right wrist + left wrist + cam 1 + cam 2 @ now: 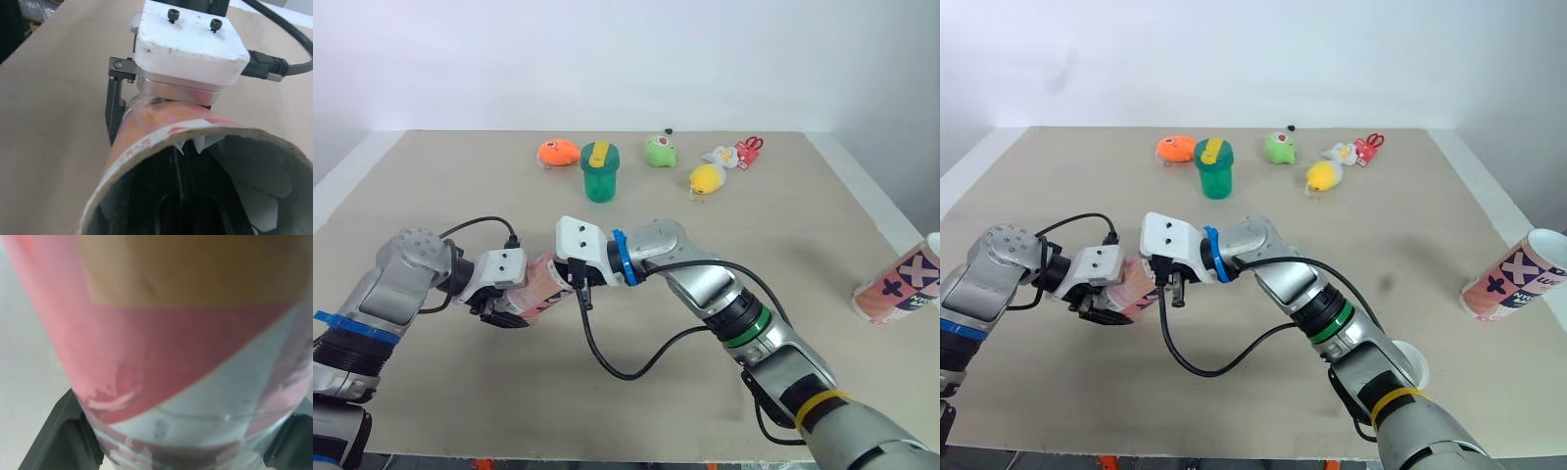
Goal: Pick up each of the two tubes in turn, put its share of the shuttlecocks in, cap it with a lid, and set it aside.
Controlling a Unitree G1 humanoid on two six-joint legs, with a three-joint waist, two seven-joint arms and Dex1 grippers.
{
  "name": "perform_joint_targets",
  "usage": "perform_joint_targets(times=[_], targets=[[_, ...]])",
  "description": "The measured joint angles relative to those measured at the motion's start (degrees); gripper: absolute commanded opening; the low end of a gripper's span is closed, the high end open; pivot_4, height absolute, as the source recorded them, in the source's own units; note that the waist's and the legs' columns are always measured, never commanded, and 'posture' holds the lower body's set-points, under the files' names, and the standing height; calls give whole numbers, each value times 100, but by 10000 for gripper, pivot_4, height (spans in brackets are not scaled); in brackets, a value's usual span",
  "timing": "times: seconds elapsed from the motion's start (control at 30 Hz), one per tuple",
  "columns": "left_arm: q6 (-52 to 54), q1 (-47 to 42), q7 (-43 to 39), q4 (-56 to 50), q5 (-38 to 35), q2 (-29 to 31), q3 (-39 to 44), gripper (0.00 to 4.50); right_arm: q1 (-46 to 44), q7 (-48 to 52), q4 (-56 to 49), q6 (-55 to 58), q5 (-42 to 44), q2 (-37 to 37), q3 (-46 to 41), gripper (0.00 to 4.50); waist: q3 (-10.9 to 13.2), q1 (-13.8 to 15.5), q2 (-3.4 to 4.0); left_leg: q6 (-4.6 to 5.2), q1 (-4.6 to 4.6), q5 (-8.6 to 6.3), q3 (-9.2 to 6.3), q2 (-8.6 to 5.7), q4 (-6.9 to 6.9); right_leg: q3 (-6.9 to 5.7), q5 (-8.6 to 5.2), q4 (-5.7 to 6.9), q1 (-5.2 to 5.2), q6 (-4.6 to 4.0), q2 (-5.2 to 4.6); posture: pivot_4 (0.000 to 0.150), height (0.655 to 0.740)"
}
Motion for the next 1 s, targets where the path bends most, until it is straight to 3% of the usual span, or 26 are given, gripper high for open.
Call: perform_joint_targets(times=[0.27, 0.47, 0.57, 0.6, 0.73, 0.93, 1.0], targets=[[97, 141, 63, -336, -135, 16, 41, 33472, 50, 604, -1180, 896, 979, -1036, -1097, 465, 2, 44, 1, -8, -26, -7, 2, -29, -8, 1, -26, -3, -7, 50, -37, 1500, 7400], [97, 128, 134, -342, -178, 7, 51, 33472, 77, 636, -1247, 1125, 1227, -1538, -1573, 465, 4, 49, -1, -8, -27, -8, 0, -40, -11, 1, -34, -5, -6, 53, -46, 1500, 7400], [-58, 107, 272, -269, -325, -339, 122, 33472, 290, 662, -1425, 1226, 1457, -1836, -1916, 465, 11, 82, -8, -8, -35, -8, -7, -51, -8, 0, -40, -8, -3, 64, -56, 1500, 7400], [-65, 85, 413, -241, -587, -742, 188, 33472, 490, 680, -1596, 1421, 1756, -2058, -2244, 465, 22, 94, -25, -8, -54, -8, -15, -51, -3, -5, -27, -15, -9, 76, -56, 1500, 7400], [-111, 59, 801, -243, -1067, -1322, 320, 33472, 973, 812, -1979, 1911, 2376, -2876, -3079, 13294, 60, 53, -79, -7, -88, -12, -20, -50, 7, -7, -6, -18, -34, 53, -57, 1500, 7400], [-405, 205, 2000, -363, -1499, -2622, 658, 33472, 2549, 1275, -2258, 2045, 2498, -4593, -3768, 44050, 67, 43, -69, 21, -86, -33, -18, -68, 7, -1, -16, -19, -30, 60, -63, 1500, 7400], [-611, 416, 2387, -350, -1490, -3015, 620, 33472, 3100, 1413, -2216, 1799, 2292, -5057, -3963, 44664, 67, 47, -69, 23, -79, -34, -18, -72, 7, 0, -18, -21, -22, 63, -66, 1500, 7400]])
